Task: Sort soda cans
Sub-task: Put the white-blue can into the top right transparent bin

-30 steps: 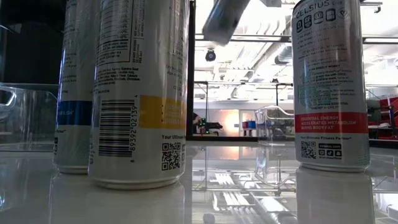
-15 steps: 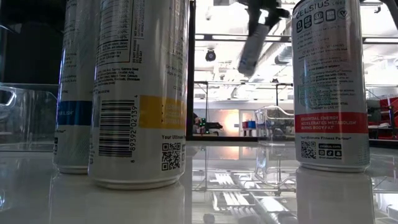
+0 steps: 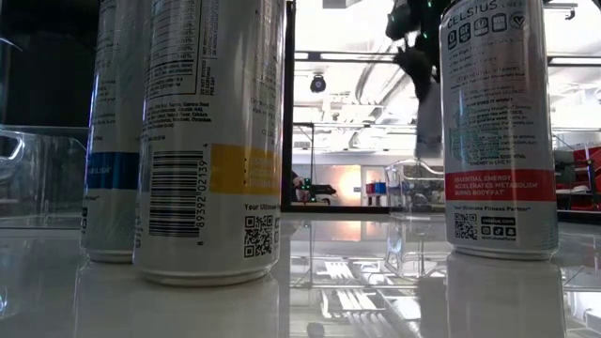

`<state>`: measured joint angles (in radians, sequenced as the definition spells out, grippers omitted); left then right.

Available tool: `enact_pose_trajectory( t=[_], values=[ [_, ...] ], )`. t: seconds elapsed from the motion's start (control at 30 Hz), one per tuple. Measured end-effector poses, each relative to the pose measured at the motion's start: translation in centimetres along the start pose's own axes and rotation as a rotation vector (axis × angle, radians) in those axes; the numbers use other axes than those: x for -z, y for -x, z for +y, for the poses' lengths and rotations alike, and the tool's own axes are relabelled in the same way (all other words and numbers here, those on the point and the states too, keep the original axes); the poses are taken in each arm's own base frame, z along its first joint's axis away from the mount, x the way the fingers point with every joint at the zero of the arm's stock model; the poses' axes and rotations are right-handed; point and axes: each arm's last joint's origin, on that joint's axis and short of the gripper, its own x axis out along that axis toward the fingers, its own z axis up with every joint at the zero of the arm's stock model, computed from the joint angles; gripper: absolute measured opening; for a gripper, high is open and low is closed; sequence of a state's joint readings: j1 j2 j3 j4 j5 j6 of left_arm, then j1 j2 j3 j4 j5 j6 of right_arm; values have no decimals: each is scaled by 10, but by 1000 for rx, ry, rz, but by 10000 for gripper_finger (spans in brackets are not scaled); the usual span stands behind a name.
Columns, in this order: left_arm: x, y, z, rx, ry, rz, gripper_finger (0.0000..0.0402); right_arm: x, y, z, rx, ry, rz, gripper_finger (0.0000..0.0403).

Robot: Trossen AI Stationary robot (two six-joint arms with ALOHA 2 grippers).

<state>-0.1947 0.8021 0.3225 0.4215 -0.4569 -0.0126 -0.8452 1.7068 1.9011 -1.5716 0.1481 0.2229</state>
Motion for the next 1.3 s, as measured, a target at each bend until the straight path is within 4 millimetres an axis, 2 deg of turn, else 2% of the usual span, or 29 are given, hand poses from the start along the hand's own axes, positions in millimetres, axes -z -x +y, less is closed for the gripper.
enact_pose_trajectory(
  t=[0.2,0.5,0.67,1.03,1.3],
  values=[
    [0,0,0,0,12,0,294,4,-37,-10,31,41,123,237],
    [0,0,0,0,10,-1,294,-4,-70,-5,-28,56,67,237],
    [0,0,0,0,-6,-1,294,-10,-80,0,-93,80,69,237],
    [-4,0,0,-1,-30,-37,294,-26,-108,8,-120,110,74,237],
    [-4,0,0,-1,-41,-36,294,-33,-112,10,-131,128,22,237]
  ],
)
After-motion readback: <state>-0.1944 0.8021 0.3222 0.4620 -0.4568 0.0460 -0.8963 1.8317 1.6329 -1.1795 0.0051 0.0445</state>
